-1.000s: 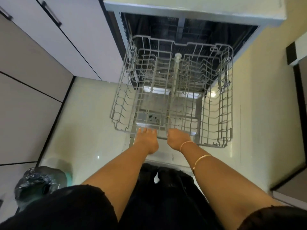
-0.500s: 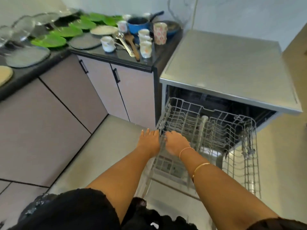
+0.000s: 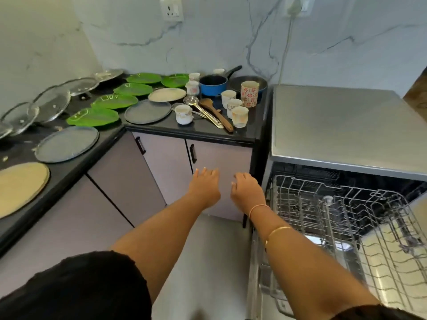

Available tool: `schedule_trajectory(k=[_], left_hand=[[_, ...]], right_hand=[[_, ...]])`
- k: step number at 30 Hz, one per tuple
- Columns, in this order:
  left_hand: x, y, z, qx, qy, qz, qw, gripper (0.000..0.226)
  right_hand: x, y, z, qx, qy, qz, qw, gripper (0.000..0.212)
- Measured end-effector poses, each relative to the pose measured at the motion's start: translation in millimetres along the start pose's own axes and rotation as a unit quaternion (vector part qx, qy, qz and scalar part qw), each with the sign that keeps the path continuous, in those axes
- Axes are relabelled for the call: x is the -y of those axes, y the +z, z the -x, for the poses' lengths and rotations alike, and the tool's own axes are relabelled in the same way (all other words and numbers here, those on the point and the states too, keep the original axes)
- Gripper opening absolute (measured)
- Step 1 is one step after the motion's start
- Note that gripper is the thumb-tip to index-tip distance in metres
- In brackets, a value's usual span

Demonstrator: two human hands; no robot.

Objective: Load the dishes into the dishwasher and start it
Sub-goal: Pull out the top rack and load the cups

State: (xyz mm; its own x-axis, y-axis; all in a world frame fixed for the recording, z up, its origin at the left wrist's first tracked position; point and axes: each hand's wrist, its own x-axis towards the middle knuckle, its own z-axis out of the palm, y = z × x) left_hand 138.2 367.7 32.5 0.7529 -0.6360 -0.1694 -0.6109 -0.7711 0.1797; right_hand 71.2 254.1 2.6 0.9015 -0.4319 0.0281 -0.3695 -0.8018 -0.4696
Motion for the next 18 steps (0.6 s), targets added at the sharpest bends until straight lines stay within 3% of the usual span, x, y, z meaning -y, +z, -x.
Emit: schedule_trajectory(k=[5, 11, 18], left_hand=[[40, -19, -23, -0.024, 0.006, 0.049, 0.999, 0.059], [52, -27, -69, -0.046, 0.009, 0.112, 0.993, 0.053], [56, -36, -150, -0.065, 0.024, 0.179, 0.981, 0.052]], right_hand=[[43, 3, -37, -0.041, 0.007, -0.042, 0.998, 0.033], [44, 5, -87, -0.059, 0.013, -0.096, 0.994, 0.035], [17, 7, -171, -0.187, 0.047, -0.201, 0.960, 0.025]])
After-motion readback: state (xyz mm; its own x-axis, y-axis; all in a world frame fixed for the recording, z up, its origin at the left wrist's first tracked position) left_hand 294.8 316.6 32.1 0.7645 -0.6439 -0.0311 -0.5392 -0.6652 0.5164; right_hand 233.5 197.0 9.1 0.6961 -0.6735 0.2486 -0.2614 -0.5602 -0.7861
